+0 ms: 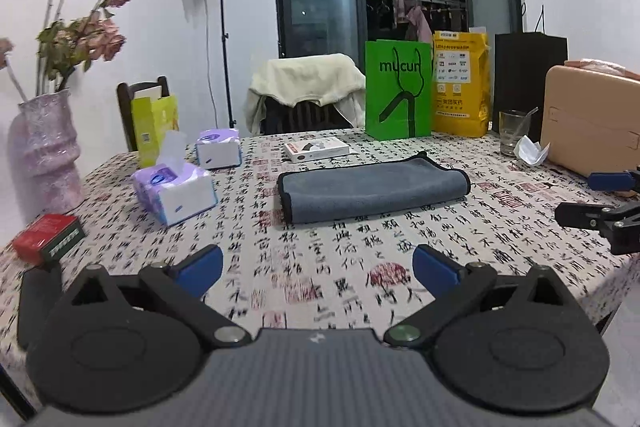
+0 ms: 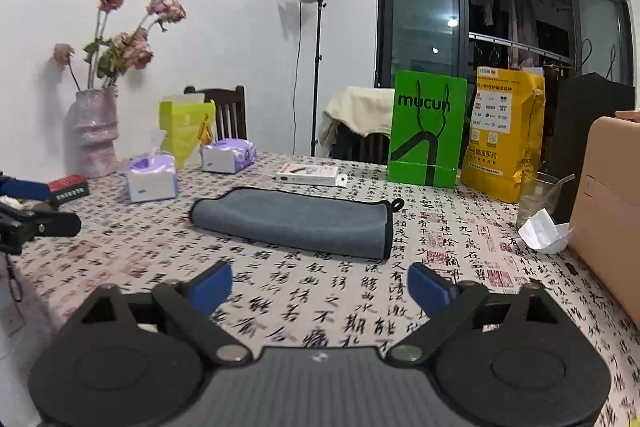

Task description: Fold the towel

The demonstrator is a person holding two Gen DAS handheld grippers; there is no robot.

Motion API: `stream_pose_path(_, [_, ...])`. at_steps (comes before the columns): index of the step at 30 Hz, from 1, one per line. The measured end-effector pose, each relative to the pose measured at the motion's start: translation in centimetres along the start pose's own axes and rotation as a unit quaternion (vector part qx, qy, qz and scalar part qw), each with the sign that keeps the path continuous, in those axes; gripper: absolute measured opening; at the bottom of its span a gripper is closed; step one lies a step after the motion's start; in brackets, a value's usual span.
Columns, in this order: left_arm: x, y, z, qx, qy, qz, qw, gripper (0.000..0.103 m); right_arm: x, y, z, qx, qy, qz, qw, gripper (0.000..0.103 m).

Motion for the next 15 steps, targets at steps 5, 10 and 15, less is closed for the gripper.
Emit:
stream_pose_path(5, [0.6, 1.5, 3.3, -0.009, -0.007, 0.012, 0.9999, 0.103, 2.0, 0.9, 3.1, -0.011, -0.004, 0.002, 1.000, 0.100])
stream_pose_path(10, [0.7, 2.7, 6.4, -0.029, -0.014, 0.006, 0.9995, 0.103, 4.1, 2.0, 5.7, -0.016, -0.007, 0.010, 1.000, 0.100])
stream_pose_path(15, [0.6, 4.0, 9.0, -0.047, -0.018, -0.003, 0.9987, 0.103, 5.5, 3.1, 7.7, -0.022, -0.006, -0.001, 1.000, 0.100])
Point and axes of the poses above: each gripper's, at about its wrist camera, not at the fingertips, and z roughly against the way its jaws point, x to its left, y to its underside, the point moved 9 cm from there along -z, roughly the way its jaws point, and after that the axes turned 9 degrees about -y, right-handed, at the moved point
